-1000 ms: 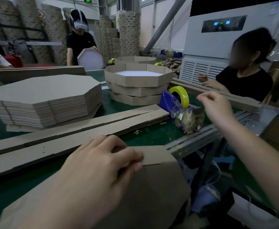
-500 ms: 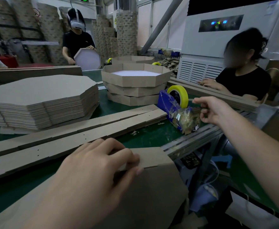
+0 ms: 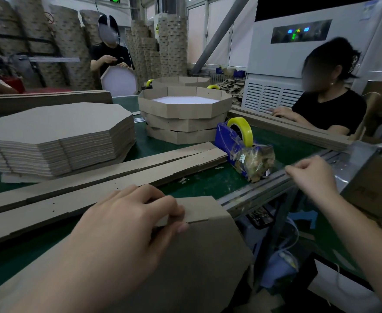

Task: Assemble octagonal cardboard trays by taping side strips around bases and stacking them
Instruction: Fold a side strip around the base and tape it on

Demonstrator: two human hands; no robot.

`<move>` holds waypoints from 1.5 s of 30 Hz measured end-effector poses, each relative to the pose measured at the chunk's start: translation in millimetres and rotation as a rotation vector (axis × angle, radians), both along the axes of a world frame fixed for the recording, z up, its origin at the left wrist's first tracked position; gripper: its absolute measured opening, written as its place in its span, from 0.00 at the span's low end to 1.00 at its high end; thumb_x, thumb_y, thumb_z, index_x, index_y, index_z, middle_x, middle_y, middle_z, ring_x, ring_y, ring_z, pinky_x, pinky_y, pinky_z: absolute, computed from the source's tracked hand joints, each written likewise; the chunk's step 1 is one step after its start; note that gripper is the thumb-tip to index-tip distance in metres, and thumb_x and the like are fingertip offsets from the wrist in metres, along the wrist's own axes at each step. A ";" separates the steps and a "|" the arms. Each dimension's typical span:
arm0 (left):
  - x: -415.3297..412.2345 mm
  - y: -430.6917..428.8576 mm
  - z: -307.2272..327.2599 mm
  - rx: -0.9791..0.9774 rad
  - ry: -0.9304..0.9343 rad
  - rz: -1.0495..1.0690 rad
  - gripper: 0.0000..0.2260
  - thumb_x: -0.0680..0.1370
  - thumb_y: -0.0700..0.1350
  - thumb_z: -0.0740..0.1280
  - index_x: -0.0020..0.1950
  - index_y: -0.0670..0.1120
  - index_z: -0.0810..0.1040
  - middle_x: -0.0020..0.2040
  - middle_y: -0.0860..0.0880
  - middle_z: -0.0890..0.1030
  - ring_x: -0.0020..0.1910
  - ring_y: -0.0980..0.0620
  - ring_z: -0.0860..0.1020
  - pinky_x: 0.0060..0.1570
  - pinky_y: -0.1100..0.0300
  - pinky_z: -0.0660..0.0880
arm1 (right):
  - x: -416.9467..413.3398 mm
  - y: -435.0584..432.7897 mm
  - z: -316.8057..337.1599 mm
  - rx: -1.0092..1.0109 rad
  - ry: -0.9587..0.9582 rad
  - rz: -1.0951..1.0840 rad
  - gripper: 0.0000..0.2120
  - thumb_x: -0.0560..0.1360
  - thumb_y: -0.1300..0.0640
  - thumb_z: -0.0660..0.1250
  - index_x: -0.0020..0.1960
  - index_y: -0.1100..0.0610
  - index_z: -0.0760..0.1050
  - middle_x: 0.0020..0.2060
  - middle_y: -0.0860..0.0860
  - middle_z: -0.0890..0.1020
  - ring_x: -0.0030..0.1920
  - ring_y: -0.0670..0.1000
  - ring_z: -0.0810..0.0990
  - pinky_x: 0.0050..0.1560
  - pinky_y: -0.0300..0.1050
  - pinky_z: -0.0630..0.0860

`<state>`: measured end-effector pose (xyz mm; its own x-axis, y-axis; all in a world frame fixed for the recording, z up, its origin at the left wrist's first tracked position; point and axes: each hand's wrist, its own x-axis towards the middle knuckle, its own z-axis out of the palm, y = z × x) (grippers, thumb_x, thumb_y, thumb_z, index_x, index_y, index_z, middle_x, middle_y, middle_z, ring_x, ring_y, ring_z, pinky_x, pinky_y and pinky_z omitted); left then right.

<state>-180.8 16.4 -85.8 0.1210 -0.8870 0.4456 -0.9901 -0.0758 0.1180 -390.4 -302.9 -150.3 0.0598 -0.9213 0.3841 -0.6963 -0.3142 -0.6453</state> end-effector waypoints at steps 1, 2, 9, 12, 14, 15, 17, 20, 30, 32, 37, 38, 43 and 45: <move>0.0 -0.4 1.1 0.006 -0.013 0.001 0.15 0.74 0.62 0.54 0.42 0.59 0.79 0.44 0.61 0.79 0.38 0.56 0.79 0.32 0.68 0.67 | 2.0 13.8 5.7 -0.057 0.002 0.021 0.12 0.73 0.58 0.71 0.32 0.61 0.79 0.34 0.51 0.75 0.33 0.48 0.70 0.34 0.41 0.65; -0.3 -0.8 2.0 0.009 -0.026 0.004 0.14 0.74 0.61 0.55 0.42 0.59 0.78 0.43 0.61 0.79 0.38 0.56 0.79 0.31 0.69 0.66 | 5.5 29.2 12.7 -0.093 -0.014 0.058 0.10 0.73 0.57 0.71 0.33 0.58 0.79 0.38 0.49 0.73 0.36 0.47 0.69 0.37 0.42 0.65; -0.6 -1.9 -1.9 -0.004 -0.054 0.004 0.09 0.75 0.59 0.61 0.43 0.59 0.79 0.45 0.60 0.79 0.41 0.55 0.80 0.34 0.73 0.59 | 34.7 181.4 45.5 0.165 -0.606 0.797 0.07 0.67 0.47 0.72 0.38 0.50 0.83 0.27 0.44 0.76 0.29 0.41 0.71 0.31 0.36 0.67; 1.2 -0.5 -3.0 0.001 -0.059 0.008 0.05 0.72 0.57 0.70 0.45 0.59 0.80 0.47 0.60 0.80 0.42 0.54 0.80 0.36 0.72 0.61 | 55.7 222.3 29.4 0.518 -0.863 0.802 0.12 0.61 0.48 0.76 0.37 0.57 0.84 0.19 0.45 0.66 0.21 0.44 0.60 0.24 0.43 0.53; 1.6 1.9 -3.6 0.022 -0.046 0.008 0.08 0.70 0.57 0.69 0.47 0.59 0.80 0.48 0.60 0.80 0.44 0.53 0.80 0.35 0.67 0.69 | 69.7 236.1 18.3 0.683 -0.926 0.712 0.14 0.53 0.52 0.80 0.34 0.59 0.83 0.17 0.46 0.62 0.18 0.44 0.57 0.23 0.40 0.50; 1.5 3.0 -3.6 0.031 -0.039 0.006 0.09 0.69 0.57 0.67 0.47 0.59 0.80 0.48 0.60 0.80 0.45 0.53 0.80 0.35 0.63 0.72 | 75.1 240.4 15.0 0.721 -0.962 0.664 0.16 0.51 0.49 0.77 0.32 0.60 0.83 0.17 0.47 0.61 0.18 0.44 0.56 0.23 0.38 0.49; 1.6 4.6 -3.5 0.037 -0.038 0.000 0.10 0.68 0.57 0.67 0.48 0.58 0.80 0.49 0.60 0.79 0.45 0.54 0.80 0.37 0.61 0.74 | 82.0 244.9 12.6 0.749 -1.035 0.570 0.18 0.50 0.46 0.73 0.31 0.60 0.83 0.17 0.47 0.59 0.17 0.44 0.54 0.22 0.35 0.49; 1.9 4.7 -3.6 0.038 -0.049 0.002 0.11 0.67 0.56 0.68 0.48 0.58 0.80 0.49 0.59 0.80 0.45 0.53 0.80 0.37 0.62 0.72 | 86.2 248.5 13.1 0.773 -1.087 0.492 0.19 0.49 0.45 0.74 0.29 0.60 0.82 0.17 0.48 0.59 0.18 0.44 0.53 0.22 0.35 0.48; 2.5 7.3 -5.8 0.053 -0.059 0.009 0.16 0.71 0.59 0.61 0.55 0.59 0.82 0.51 0.58 0.80 0.47 0.52 0.80 0.39 0.60 0.73 | 85.8 249.3 10.6 0.790 -1.035 0.478 0.19 0.49 0.43 0.73 0.28 0.59 0.82 0.16 0.48 0.60 0.17 0.44 0.55 0.20 0.34 0.51; 2.6 7.6 -5.8 0.069 -0.053 0.007 0.20 0.71 0.59 0.57 0.57 0.59 0.81 0.52 0.57 0.80 0.48 0.51 0.79 0.39 0.57 0.76 | 85.4 249.3 11.0 0.804 -1.023 0.484 0.19 0.49 0.43 0.73 0.28 0.59 0.82 0.16 0.48 0.60 0.17 0.44 0.55 0.21 0.34 0.50; 1.8 8.8 -4.9 0.067 -0.045 0.004 0.21 0.71 0.59 0.57 0.58 0.56 0.82 0.52 0.56 0.81 0.48 0.51 0.80 0.42 0.53 0.79 | 85.6 250.0 13.0 0.856 -1.023 0.496 0.19 0.48 0.44 0.73 0.27 0.60 0.81 0.16 0.49 0.59 0.16 0.44 0.54 0.23 0.36 0.48; 1.8 8.9 -5.1 0.061 -0.043 0.017 0.23 0.71 0.59 0.58 0.59 0.54 0.81 0.52 0.55 0.81 0.49 0.50 0.80 0.42 0.53 0.79 | 85.2 250.2 13.7 0.865 -1.019 0.498 0.19 0.48 0.44 0.73 0.27 0.60 0.81 0.16 0.49 0.59 0.16 0.45 0.54 0.23 0.36 0.48; 1.7 10.0 -5.2 0.041 -0.046 0.048 0.28 0.71 0.60 0.61 0.67 0.49 0.76 0.52 0.55 0.81 0.48 0.50 0.81 0.42 0.56 0.77 | 82.6 250.7 15.9 0.903 -0.998 0.517 0.18 0.48 0.44 0.73 0.26 0.59 0.80 0.16 0.49 0.59 0.16 0.45 0.54 0.24 0.36 0.48; 1.6 11.3 -2.8 0.051 -0.051 0.001 0.24 0.71 0.60 0.58 0.66 0.56 0.75 0.52 0.58 0.80 0.48 0.52 0.80 0.41 0.58 0.76 | 80.5 250.3 15.9 0.916 -0.975 0.535 0.18 0.47 0.44 0.73 0.25 0.59 0.80 0.16 0.49 0.59 0.16 0.45 0.54 0.24 0.36 0.49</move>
<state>-179.2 27.7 -88.5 0.0997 -0.9088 0.4052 -0.9947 -0.0811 0.0629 -310.0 -52.7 -134.4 0.5340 -0.8133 -0.2312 0.1985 0.3863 -0.9007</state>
